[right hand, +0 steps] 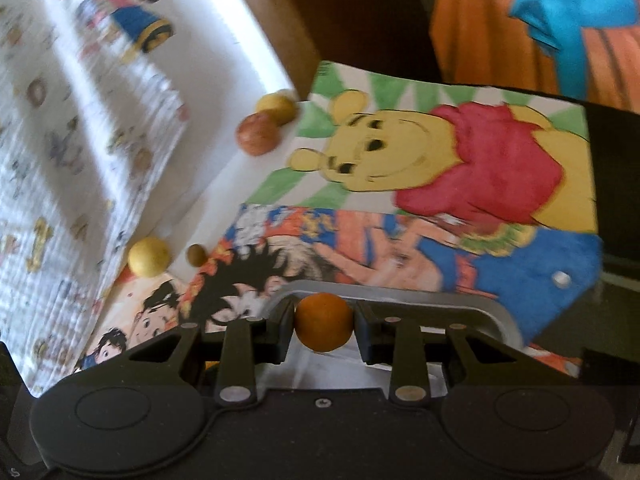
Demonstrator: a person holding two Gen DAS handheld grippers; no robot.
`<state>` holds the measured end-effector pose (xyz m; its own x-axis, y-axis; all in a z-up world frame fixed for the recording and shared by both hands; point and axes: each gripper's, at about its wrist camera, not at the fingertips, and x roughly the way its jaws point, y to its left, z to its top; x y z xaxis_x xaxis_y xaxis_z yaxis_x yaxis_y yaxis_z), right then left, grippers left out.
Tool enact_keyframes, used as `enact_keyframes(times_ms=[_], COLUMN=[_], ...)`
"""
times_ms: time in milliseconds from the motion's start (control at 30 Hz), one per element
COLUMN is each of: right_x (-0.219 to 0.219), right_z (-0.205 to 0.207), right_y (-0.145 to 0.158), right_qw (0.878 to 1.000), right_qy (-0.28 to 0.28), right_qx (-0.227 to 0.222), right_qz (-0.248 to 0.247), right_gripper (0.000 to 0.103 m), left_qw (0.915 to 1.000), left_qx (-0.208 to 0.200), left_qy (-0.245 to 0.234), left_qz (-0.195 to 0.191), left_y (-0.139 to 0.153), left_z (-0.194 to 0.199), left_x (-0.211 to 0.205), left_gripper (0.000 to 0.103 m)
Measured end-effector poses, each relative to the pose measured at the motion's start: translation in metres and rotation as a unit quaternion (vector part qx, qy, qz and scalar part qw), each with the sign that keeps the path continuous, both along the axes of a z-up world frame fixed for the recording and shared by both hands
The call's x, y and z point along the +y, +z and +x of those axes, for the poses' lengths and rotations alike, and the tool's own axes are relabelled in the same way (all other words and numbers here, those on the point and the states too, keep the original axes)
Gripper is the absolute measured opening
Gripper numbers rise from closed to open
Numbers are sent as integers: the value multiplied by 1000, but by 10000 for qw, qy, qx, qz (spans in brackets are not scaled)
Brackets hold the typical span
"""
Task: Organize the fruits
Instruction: 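Carry the tangerine over the tray with the left tool while the right tool carries its tangerine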
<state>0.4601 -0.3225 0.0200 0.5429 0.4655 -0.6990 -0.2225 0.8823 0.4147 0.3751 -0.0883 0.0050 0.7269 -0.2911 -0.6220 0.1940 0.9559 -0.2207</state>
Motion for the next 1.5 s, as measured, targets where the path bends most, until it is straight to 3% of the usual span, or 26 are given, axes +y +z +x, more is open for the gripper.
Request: enact_keyframes(times_ms=[267,867,1233,1400,1500], right_x=[-25,-22,-22,-25,-29], right_z=[-10,-12,-11,-17,-25], right_y=[-18,-35,-34,-29,-22], right_qw=[9995,9992,9989,9987,9985], right_qy=[-307,-286,-325,-385,-436], right_qx=[40,154,192,114,21], right_qz=[-63,-234,-275,-306,-334], right_gripper=[34,34,37,40,42], left_qw=[9995,9982,9983,9981,9977], left_qx=[273,431,548,526,427], left_qy=[-38,-191,-190,-77,125], left_qz=[119,358,88,-306,-518], left_y=[-12,-18,-18,-13,-9], left_z=[15,18,18,10,0], left_x=[-11,-21,-13,-3,5], left_gripper=[37,38,40,56,59])
